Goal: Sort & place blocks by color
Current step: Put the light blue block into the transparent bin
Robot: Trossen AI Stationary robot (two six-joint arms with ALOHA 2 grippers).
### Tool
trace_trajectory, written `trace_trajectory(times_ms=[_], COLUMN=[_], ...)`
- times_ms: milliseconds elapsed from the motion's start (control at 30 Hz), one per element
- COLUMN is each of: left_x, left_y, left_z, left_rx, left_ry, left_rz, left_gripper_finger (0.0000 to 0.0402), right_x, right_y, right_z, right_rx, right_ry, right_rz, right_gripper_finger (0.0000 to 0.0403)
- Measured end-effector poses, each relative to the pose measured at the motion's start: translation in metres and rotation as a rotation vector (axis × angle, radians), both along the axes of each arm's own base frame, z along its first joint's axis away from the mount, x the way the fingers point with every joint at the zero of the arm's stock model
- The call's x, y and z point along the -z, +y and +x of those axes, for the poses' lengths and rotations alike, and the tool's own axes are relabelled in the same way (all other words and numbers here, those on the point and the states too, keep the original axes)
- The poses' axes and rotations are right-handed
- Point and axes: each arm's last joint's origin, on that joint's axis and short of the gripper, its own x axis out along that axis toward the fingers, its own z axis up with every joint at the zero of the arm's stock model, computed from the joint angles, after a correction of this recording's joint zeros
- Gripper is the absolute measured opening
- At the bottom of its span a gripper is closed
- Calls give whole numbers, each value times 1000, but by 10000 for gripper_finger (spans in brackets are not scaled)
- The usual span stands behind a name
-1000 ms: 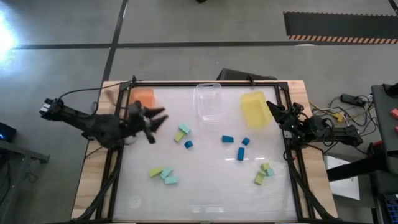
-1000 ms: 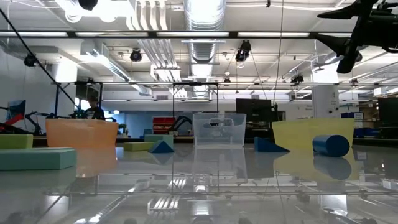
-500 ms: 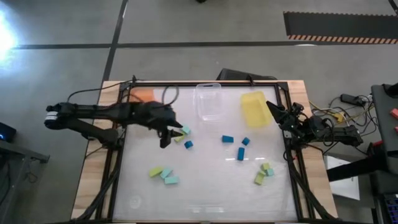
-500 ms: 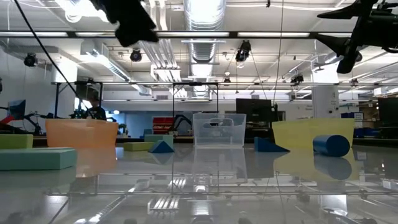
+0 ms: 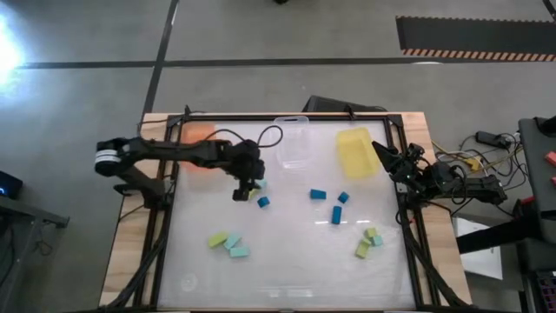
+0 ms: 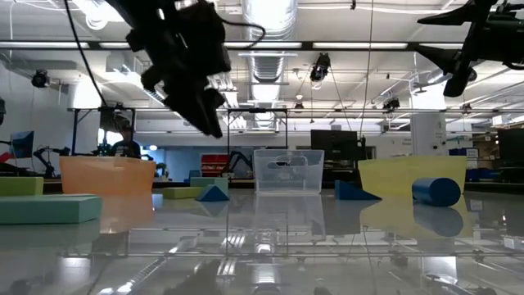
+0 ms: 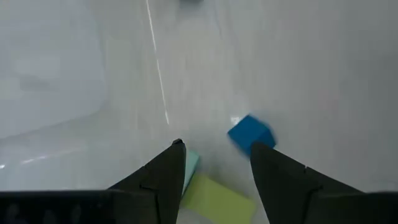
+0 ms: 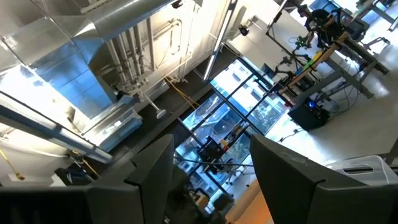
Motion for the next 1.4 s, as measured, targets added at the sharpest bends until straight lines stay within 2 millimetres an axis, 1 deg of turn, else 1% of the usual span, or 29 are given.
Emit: trace_trajectory(times_ms=[133,233,333,567,733,867,967,1200,1400], left_x=[17,23,24,27,31,30,30,33,47], left_y=[7,12,15,17,19,20,20,23,26], left_z=[4,5,5,2,-1,-2,-1,-2,4], left_rx=[10,-4,0,103,114,112,111,92,88], left_ry=[65,85,88,91,105,101,99,116,136], left_rz=[15,11,20,89,99,100,101,147,141], left_gripper_finger=[164,164,164,164,164,165,177,226,230], right_x=[0,0,0,0,0,0,0,0,0], right_y=[0,0,0,0,0,0,0,0,0], right_z=[0,0,0,0,0,0,0,0,0], right_rx=[0,0,-1,0,0,0,0,0,1], right_ry=[0,0,-1,-1,-1,-1,-1,-2,-3], right_rz=[0,0,0,0,0,0,0,1,1], right_gripper_finger=[203,203,203,203,203,203,203,203,203])
